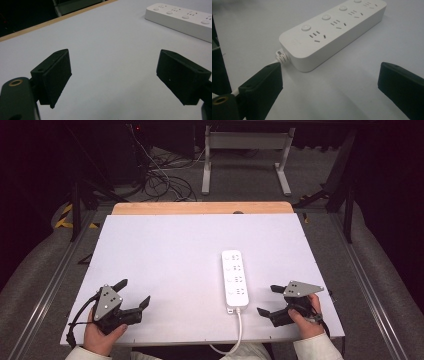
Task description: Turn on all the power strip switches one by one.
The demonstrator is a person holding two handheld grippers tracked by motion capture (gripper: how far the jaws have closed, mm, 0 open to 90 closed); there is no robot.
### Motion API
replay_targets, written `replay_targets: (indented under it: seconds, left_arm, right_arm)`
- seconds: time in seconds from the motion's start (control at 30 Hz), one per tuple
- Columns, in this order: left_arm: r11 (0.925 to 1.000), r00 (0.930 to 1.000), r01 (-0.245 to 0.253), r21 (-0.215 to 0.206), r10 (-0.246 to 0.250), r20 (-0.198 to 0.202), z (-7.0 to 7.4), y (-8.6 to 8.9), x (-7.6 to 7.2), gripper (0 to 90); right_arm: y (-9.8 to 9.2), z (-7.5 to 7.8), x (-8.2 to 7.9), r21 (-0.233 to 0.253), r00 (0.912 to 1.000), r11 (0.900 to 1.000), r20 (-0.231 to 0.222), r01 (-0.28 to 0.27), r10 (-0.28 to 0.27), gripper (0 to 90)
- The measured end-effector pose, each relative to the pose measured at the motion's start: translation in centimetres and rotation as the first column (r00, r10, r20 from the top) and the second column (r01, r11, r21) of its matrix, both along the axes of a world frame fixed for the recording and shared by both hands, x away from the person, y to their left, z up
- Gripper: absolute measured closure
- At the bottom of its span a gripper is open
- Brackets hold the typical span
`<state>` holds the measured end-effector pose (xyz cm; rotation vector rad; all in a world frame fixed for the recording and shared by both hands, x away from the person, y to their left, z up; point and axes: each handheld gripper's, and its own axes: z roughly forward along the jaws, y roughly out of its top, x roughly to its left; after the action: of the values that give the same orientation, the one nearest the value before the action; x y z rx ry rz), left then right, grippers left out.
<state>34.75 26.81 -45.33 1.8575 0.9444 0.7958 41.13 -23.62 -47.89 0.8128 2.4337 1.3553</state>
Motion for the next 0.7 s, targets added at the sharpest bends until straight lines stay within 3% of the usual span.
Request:
replay_targets:
  seconds: [0.2, 0.43, 0.7]
  left_arm:
    - [0.9998, 0.9999, 0.006, 0.021, -0.006, -0.016, -0.4, 0.0, 0.0, 13.0]
    - [0.9999, 0.9994, -0.004, 0.014, 0.005, -0.034, -0.6, 0.0, -0.2, 12.7]
    - [0.9996, 0.9999, -0.001, 0.028, 0.002, -0.017, -0.6, -0.1, 0.0, 12.6]
  right_arm:
    - [-0.3, -1.0, -0.8, -0.020, 0.9983, 1.000, -0.057, 0.013, -0.014, 6.0]
    - [0.0, -1.4, -1.0, 0.010, 0.9968, 0.999, -0.064, 0.048, -0.048, 5.5]
    - [-0.2, -0.6, -1.2, 0.038, 0.9980, 0.998, 0.036, 0.050, -0.051, 5.5]
